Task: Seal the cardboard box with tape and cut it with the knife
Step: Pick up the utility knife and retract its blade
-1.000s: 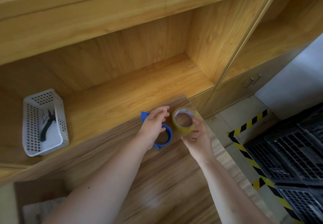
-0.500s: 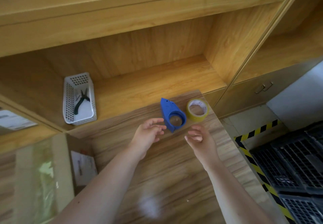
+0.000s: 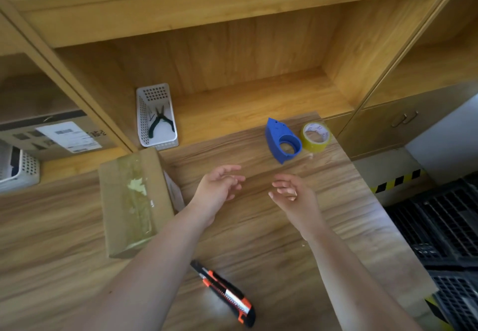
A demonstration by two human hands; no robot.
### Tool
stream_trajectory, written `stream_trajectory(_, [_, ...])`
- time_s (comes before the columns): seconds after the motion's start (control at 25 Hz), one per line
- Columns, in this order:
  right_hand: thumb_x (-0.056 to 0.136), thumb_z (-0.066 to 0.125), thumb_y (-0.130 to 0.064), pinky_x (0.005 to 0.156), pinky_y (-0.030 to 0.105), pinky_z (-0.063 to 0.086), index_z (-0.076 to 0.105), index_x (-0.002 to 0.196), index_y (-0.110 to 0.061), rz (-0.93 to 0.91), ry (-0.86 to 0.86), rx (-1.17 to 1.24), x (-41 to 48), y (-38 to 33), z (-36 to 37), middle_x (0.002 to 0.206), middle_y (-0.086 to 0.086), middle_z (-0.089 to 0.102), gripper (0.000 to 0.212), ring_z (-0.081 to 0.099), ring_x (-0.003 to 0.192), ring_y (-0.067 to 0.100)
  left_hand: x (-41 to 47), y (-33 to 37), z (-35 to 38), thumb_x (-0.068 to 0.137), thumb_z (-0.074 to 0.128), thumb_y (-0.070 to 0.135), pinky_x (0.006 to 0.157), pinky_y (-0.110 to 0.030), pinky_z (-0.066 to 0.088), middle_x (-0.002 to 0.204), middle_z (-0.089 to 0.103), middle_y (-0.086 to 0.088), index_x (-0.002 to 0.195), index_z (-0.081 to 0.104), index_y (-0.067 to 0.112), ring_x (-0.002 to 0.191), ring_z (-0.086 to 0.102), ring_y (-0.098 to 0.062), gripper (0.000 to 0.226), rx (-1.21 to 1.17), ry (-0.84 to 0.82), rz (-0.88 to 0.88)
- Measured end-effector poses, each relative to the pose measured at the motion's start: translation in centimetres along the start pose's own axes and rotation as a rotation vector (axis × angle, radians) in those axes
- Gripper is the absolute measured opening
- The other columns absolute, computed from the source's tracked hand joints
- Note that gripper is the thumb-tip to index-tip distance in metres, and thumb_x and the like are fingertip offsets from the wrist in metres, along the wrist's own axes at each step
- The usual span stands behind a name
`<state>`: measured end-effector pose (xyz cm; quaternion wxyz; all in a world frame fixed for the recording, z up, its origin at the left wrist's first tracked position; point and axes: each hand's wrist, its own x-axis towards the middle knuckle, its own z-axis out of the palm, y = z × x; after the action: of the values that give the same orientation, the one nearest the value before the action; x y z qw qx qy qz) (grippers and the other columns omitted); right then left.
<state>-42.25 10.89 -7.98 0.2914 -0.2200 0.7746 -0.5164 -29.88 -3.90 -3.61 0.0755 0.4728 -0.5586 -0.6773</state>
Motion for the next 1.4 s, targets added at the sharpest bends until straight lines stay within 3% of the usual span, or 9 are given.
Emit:
stream_trajectory(0.4, [0.079,0.074,-0.007,0.074,0.022,0.046,0.065,0.096,-0.027,-0.017,-0.034,-0.05,-6.1,1.2,5.0,0.092,-0.008,0.068,0.028,0.062,0.089,0.011,-4.6,-5.3,-2.9,0.09,0.052,0.0,0.068,-0.018,0.047,0.097,0.073,0.003,0.11,0.065,0.021,0.084,0.062,-0.01,0.032,0.168,-0.106,0.072])
stream_trajectory(0.52, [0.08,0.073,-0.01,0.077,0.022,0.048,0.063,0.099,-0.031,0.005,-0.088,-0.09,-7.6,2.5,6.1,0.095,-0.013,0.067,0.029,0.062,0.094,0.009,-5.8,-8.0,-2.9,0.089,0.054,0.002,0.067,-0.027,0.044,0.092,0.071,0.004,0.106,0.063,0.028,0.08,0.058,-0.013,0.033,0.246,-0.136,0.104])
stream_trajectory(0.68, [0.081,0.073,-0.017,0.082,0.024,0.049,0.064,0.099,-0.029,0.088,-0.188,-0.218,-9.8,5.4,8.4,0.097,-0.012,0.068,0.024,0.062,0.099,0.009,-6.7,-12.8,-4.4,0.084,0.054,0.005,0.068,-0.033,0.046,0.095,0.075,0.001,0.093,0.064,0.037,0.072,0.058,-0.018,0.035,0.227,-0.054,-0.015])
stream_trajectory(0.84, [0.079,0.073,-0.024,0.08,0.022,0.046,0.063,0.103,-0.031,0.18,-0.275,-0.38,-11.7,7.9,10.9,0.099,-0.011,0.063,0.027,0.059,0.102,0.01,-7.3,-16.8,-6.7,0.086,0.054,-0.001,0.051,-0.021,0.047,0.093,0.07,-0.012,0.104,0.066,0.013,0.066,0.061,-0.018,0.026,-0.011,0.114,-0.245])
stream_trajectory(0.92, [0.076,0.076,-0.032,0.072,0.02,0.041,0.063,0.107,-0.029,0.193,-0.299,-0.476,-12.4,8.6,11.7,0.103,-0.006,0.06,0.034,0.056,0.1,0.012,-7.3,-18.6,-7.8,0.087,0.057,0.001,0.055,-0.024,0.05,0.099,0.072,-0.011,0.111,0.065,0.013,0.075,0.068,-0.019,0.028,-0.107,0.146,-0.336])
stream_trajectory(1.08, [0.07,0.078,-0.044,0.091,0.028,0.04,0.058,0.115,-0.026,0.117,-0.369,-0.794,-13.3,9.6,13.2,0.118,-0.003,0.052,0.053,0.044,0.113,0.02,-7.2,-20.4,-8.7,0.091,0.049,0.004,0.079,-0.04,0.053,0.1,0.07,-0.009,0.114,0.061,0.017,0.087,0.066,-0.026,0.029,-0.311,0.119,-0.488])
stream_trajectory(1.16, [0.073,0.075,-0.043,0.093,0.032,0.04,0.055,0.114,-0.023,0.072,-0.356,-0.917,-13.7,9.8,14.0,0.12,-0.002,0.051,0.05,0.043,0.114,0.023,-7.3,-20.9,-8.8,0.094,0.045,0.004,0.077,-0.041,0.054,0.104,0.068,-0.01,0.115,0.06,0.018,0.092,0.064,-0.028,0.029,-0.376,0.116,-0.52])
stream_trajectory(1.28, [0.077,0.071,-0.035,0.09,0.033,0.043,0.054,0.111,-0.019,0.122,-0.321,-0.868,-13.9,9.8,14.4,0.118,0.001,0.054,0.041,0.046,0.113,0.024,-7.6,-21.4,-8.6,0.094,0.047,0.003,0.065,-0.039,0.054,0.096,0.066,-0.009,0.115,0.059,0.013,0.085,0.065,-0.026,0.025,-0.408,0.112,-0.542])
stream_trajectory(1.4, [0.074,0.071,-0.028,0.077,0.031,0.048,0.058,0.107,-0.019,0.153,-0.253,-0.671,-14.1,9.0,14.1,0.108,0.001,0.056,0.037,0.056,0.097,0.021,-7.6,-21.2,-7.9,0.096,0.052,0.006,0.072,-0.042,0.056,0.098,0.069,-0.01,0.118,0.06,0.007,0.085,0.066,-0.026,0.024,-0.43,0.017,-0.511])
